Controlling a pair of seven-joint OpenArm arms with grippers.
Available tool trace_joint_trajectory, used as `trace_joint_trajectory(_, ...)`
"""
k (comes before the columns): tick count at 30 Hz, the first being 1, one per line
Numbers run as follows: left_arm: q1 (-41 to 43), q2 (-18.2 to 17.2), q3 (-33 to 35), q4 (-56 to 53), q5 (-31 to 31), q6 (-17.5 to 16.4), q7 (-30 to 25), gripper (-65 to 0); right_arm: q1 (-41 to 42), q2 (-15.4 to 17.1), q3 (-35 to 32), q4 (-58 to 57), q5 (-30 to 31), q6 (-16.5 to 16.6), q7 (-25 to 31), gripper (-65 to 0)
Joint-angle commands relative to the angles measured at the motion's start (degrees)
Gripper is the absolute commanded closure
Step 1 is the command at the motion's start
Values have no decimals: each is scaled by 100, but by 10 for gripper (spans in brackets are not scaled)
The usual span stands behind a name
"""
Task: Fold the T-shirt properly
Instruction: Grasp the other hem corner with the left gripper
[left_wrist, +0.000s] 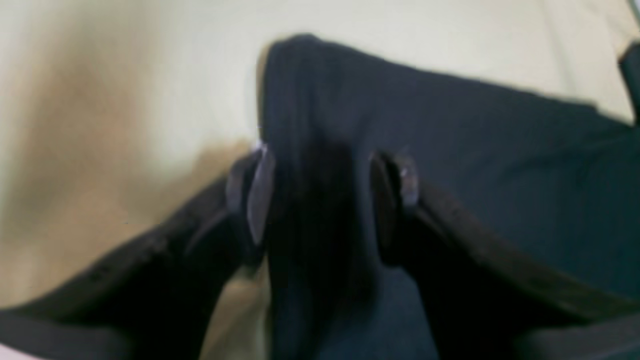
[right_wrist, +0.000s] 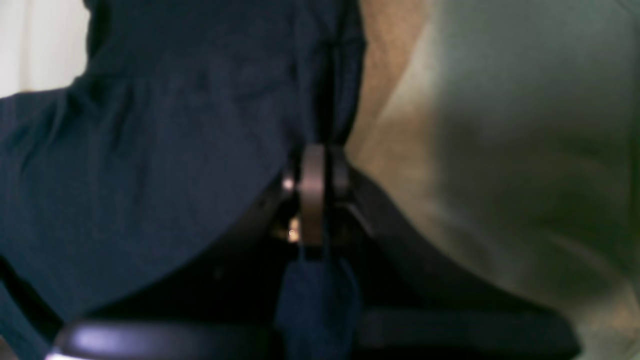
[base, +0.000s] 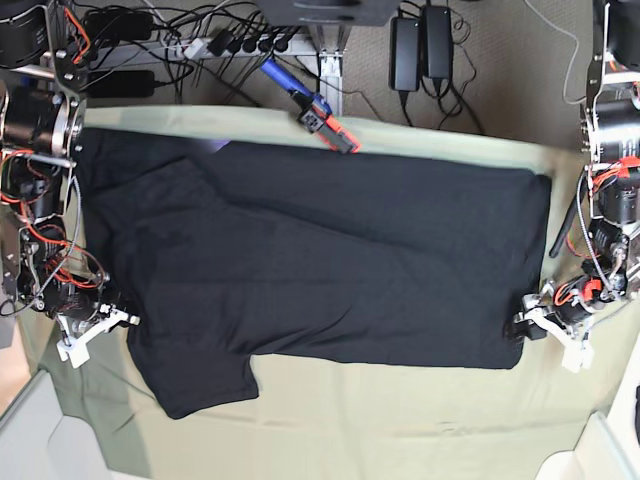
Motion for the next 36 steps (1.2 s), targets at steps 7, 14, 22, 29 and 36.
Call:
trace_joint_trajectory(7, -284, 15, -20, -101, 166, -20, -138, -344, 166, 96, 17, 107, 68, 308, 17, 0)
trace_joint_trajectory(14, -372, 114, -20, -63, -269, -129, 168, -343, 166, 96, 17, 107, 190, 308, 20, 0)
trace_joint_trajectory(22, -376, 184, -20, 251, -404, -284, 409, -342, 166, 96, 17, 107, 219, 310, 20, 0)
trace_joint_trajectory(29, -376, 173, -20, 251, -402, -360, 393, -62, 168, 98, 17, 107, 219, 308, 24, 0)
trace_joint_trajectory(36, -352, -4, -20, 437, -479, -360, 925, 0, 166, 153, 17, 155, 216, 332, -212, 0)
